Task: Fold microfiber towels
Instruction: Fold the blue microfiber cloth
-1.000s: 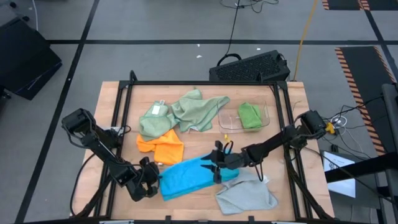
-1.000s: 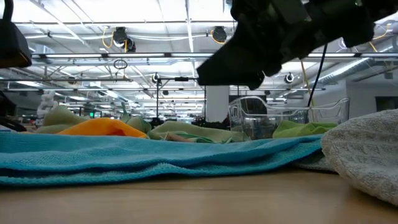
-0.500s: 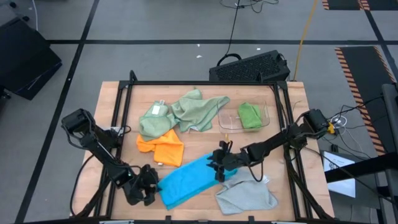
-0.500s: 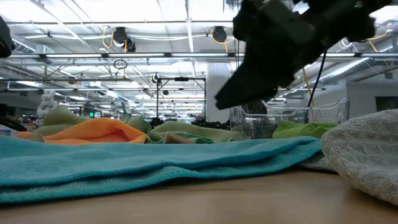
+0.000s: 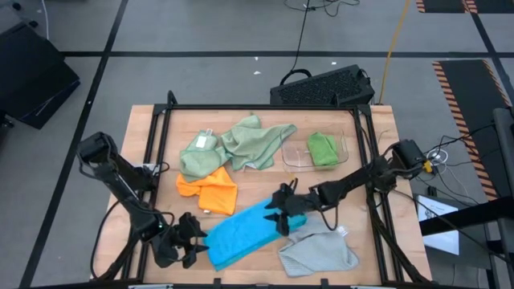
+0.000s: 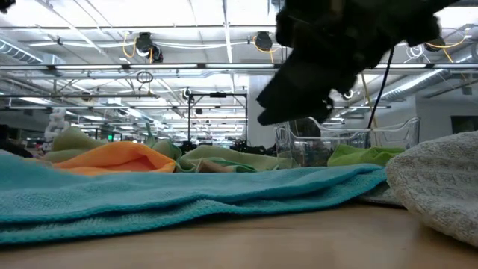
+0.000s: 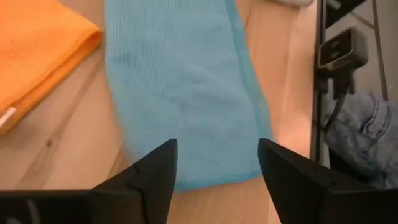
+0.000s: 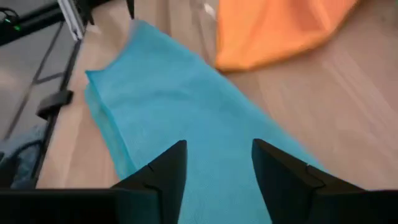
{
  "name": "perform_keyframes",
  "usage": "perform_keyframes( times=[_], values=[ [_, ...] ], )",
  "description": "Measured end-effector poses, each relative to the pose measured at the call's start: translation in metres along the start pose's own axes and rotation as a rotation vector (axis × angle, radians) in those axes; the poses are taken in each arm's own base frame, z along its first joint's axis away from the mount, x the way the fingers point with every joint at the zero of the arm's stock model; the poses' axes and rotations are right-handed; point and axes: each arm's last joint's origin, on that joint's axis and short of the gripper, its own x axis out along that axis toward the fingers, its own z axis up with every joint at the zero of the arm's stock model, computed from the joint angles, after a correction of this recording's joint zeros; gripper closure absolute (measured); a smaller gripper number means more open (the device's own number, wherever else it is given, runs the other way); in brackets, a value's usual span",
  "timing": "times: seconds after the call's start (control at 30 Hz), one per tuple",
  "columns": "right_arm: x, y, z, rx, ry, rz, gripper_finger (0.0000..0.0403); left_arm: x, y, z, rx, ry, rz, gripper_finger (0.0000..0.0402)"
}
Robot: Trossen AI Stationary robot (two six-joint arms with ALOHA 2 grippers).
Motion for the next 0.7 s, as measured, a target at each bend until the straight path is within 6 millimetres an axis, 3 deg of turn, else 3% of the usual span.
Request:
perform_keyframes(
  times=[0.17, 0.4, 0.57, 0.7],
  values=[
    [0.021, 0.004, 0.035, -0.076, 0.003, 0.154, 0.0190, -0.009, -0.013, 0.000, -0.018, -0.067, -0.017, 0.0198],
    [0.065, 0.022, 0.079, -0.196, 0.018, 0.270, 0.0184, -0.026, -0.028, -0.006, 0.069, -0.171, -0.036, 0.0217],
    [0.105, 0.032, 0.097, -0.240, 0.026, 0.320, 0.0186, -0.032, -0.015, -0.021, 0.118, -0.118, 0.066, 0.0224],
    [0.131, 0.027, 0.106, -0.249, 0.020, 0.323, 0.0186, -0.039, -0.002, -0.032, 0.098, -0.004, 0.159, 0.0232]
  ],
)
